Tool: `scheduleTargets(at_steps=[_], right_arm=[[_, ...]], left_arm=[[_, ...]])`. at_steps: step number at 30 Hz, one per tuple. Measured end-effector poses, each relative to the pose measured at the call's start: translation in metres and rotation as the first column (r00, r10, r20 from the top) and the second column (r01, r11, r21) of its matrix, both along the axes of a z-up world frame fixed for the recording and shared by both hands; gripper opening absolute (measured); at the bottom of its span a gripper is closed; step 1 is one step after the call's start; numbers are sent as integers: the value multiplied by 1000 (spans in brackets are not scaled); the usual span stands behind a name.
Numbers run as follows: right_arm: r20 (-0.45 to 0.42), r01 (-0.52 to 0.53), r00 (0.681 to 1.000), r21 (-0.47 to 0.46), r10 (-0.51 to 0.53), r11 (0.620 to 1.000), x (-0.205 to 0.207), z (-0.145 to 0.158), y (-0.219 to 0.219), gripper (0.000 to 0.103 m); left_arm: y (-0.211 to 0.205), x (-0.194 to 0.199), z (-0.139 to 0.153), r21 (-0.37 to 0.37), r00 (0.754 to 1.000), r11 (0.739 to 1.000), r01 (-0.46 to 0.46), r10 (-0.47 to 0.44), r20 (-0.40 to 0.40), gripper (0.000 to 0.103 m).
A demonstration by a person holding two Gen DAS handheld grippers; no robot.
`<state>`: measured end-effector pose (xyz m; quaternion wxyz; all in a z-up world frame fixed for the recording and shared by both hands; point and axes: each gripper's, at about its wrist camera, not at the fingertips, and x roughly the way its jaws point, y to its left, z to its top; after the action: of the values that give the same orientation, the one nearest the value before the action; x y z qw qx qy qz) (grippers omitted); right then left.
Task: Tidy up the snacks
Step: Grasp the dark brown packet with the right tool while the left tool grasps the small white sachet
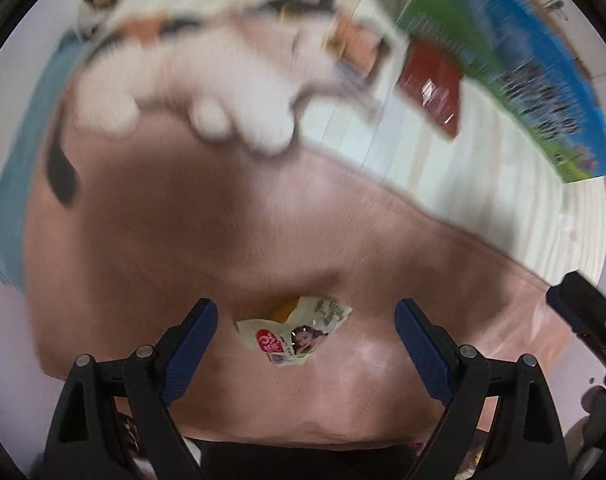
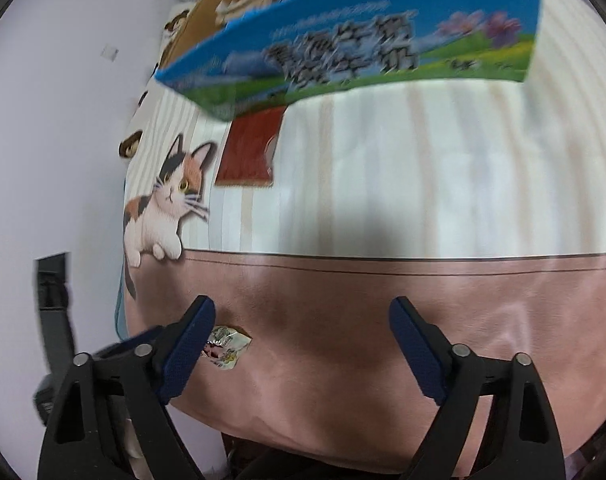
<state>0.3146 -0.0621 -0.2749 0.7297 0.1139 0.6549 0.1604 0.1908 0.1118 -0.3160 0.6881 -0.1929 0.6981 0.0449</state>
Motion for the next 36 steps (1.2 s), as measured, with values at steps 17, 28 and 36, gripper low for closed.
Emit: scheduleTargets(at_steps=[17,28,36], right_arm=[[77,-35,996,-75,41,997,107,-21,102,86],[51,-111,991,-225,125,968,133,-67,135,59],[-5,-217,975,-252,223,943,78,-64,83,59]], left_arm=[[7,-26,-28,-95,998,995,-42,47,52,46],[26,-35,-38,-229,990,964,-136,143,14,51],[38,-40,-46,-328,985,929,-169,167,-36,63]])
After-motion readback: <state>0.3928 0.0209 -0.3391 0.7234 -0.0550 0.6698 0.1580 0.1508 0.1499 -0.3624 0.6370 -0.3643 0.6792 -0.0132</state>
